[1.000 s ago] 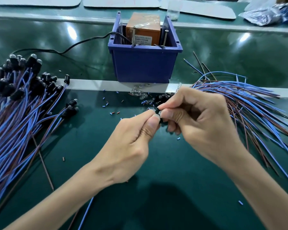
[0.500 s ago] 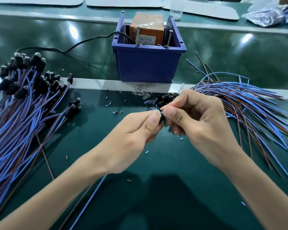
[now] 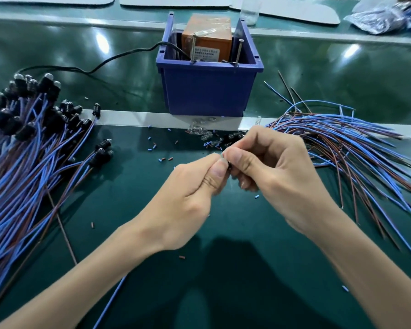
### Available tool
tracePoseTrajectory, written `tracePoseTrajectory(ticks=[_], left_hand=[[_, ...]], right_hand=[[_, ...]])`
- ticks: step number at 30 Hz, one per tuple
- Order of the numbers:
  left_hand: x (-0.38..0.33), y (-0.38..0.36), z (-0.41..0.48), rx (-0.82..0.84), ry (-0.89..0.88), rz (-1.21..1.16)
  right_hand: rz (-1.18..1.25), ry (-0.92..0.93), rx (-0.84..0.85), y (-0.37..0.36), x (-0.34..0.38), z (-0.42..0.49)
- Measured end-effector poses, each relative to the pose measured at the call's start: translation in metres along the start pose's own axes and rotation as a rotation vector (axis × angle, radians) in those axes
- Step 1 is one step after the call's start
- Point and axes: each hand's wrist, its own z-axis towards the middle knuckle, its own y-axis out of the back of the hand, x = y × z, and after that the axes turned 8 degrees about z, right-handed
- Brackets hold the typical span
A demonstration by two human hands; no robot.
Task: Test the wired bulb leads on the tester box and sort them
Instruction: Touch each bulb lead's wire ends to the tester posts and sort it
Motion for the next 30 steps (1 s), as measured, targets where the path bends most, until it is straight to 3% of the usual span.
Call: tracePoseTrajectory(ticks=[8, 18, 21, 25, 30], left_hand=[[-0.004, 0.005, 0.004, 0.065, -0.011, -0.205], [0.000, 0.005, 0.000, 0.030, -0.116, 0.224], [0.002, 0.003, 0.000, 0.048, -0.040, 0.231], [0.004, 0.010, 0.008, 0.136, 0.049, 0.046], [0.006, 0.021, 0.011, 0.259, 0.197, 0.111]], right_hand=[[-0.133, 0.193, -0.005, 0.003, 0.007, -0.002], [-0.098, 0.042, 0.030, 0.001, -0.002, 0.000], [-0.101, 0.009, 0.058, 0.003, -0.005, 0.001], [-0.086, -0.040, 0.147, 0.012, -0.006, 0.001], [-0.144, -0.029, 0.283, 0.013, -0.015, 0.001]])
